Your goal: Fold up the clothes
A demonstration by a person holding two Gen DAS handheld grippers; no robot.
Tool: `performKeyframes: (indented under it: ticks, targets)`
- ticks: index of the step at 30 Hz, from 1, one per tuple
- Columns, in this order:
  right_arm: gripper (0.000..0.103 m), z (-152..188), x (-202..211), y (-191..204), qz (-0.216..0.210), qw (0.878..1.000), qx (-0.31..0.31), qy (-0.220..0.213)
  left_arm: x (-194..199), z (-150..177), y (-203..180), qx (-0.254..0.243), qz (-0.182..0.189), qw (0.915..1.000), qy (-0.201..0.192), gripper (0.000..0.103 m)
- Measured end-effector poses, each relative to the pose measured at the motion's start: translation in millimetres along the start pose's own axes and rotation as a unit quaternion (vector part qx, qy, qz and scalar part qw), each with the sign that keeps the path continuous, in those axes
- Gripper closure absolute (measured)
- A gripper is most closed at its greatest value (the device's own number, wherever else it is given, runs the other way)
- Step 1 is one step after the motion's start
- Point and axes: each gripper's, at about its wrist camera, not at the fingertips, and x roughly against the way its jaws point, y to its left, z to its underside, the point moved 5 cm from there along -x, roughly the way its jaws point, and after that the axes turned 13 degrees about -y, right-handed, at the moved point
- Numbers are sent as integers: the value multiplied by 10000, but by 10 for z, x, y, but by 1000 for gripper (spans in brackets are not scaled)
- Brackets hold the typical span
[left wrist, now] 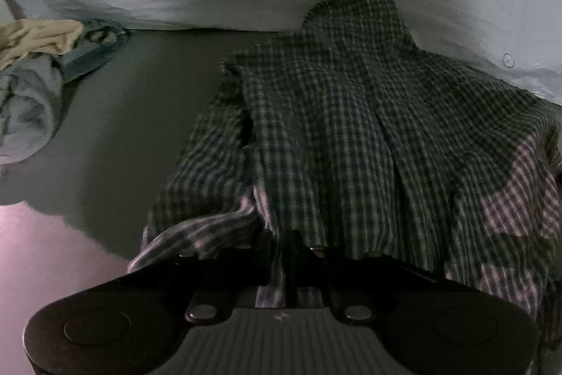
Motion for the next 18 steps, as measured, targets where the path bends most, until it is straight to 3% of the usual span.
performKeyframes:
  ticks: [4,6,8,11,12,14,15,16,18]
  targets:
    - [103,-707,604,-622,584,9903,455,-1177,121,9,21,188,-160,9997,-51,101]
    - [103,-942,780,-994,1054,9808,689,-1492,188,36,5,148,-237,9996,-102,101]
    - [102,-1018,844,-1365,1604,9699,995,-1536,238,92,2,189,-269,9994,-96,101]
    - [99,-855,808,-1773,2065,9639,1289,-1083,286,208,25,197,-322,9993,-44,101]
    - [97,-749,841,-1835,2036,9663,1269,-931,308,259,42,185,-364,9992,-25,101]
    - [82,-488,973,-1830,1795,9736,1206,-729,356,359,92,191,-411,9990,-1,96]
    - [63,-337,1046,-1752,1630,9764,1269,-634,383,414,132,220,-408,9989,6,96]
    - [54,-169,1120,-1644,1427,9787,1374,-543,407,477,183,262,-420,9988,37,96]
    - [53,163,1297,-1405,973,9835,1493,-321,450,599,286,403,-401,9983,120,91]
